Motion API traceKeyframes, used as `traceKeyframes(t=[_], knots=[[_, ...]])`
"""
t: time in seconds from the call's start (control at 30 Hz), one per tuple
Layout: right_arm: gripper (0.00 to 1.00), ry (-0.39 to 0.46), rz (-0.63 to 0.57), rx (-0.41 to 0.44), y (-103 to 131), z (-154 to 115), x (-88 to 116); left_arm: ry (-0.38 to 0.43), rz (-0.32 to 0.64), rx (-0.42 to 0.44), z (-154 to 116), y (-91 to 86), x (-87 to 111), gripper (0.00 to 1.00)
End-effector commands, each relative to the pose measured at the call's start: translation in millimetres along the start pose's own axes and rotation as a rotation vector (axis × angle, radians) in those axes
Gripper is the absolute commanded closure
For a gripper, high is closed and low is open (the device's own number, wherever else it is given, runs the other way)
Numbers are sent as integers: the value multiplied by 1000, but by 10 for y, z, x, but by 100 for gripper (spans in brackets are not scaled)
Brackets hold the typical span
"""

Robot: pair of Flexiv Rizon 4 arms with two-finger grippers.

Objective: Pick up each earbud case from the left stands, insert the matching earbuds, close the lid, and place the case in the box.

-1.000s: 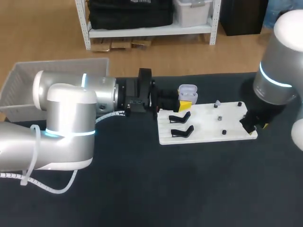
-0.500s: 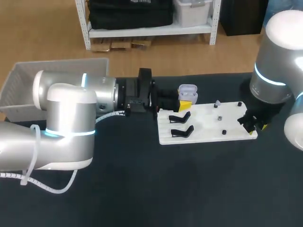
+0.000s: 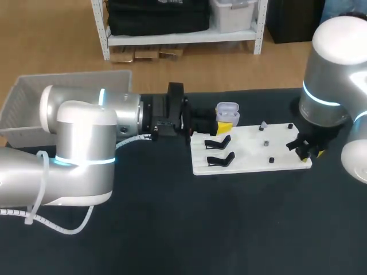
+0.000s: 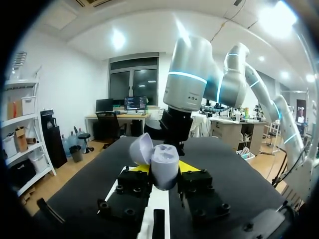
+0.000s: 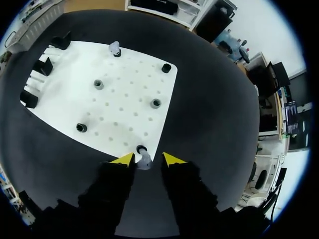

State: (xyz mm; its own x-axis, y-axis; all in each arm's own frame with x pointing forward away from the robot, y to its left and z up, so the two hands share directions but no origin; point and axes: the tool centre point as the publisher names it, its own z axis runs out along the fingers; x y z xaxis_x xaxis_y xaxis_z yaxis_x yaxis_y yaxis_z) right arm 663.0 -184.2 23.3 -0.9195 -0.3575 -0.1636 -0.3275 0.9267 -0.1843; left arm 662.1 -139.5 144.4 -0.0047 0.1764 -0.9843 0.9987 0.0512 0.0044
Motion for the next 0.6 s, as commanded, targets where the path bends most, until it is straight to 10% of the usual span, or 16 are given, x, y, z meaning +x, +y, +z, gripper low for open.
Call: traceKeyframes(t=[0.03, 0.17, 0.23, 0.6], knots=[[78, 5, 2, 6, 12, 7, -1, -7, 3, -4, 1, -4, 13, 100], [82, 12, 3, 0, 21, 29, 10, -7, 3, -4, 1, -4, 13, 100], [100, 13, 1, 0, 24, 31, 9, -7, 3, -4, 1, -4, 13, 100], [100, 0, -11, 54, -33, -265, 48, -7, 3, -4, 1, -4, 13, 100]])
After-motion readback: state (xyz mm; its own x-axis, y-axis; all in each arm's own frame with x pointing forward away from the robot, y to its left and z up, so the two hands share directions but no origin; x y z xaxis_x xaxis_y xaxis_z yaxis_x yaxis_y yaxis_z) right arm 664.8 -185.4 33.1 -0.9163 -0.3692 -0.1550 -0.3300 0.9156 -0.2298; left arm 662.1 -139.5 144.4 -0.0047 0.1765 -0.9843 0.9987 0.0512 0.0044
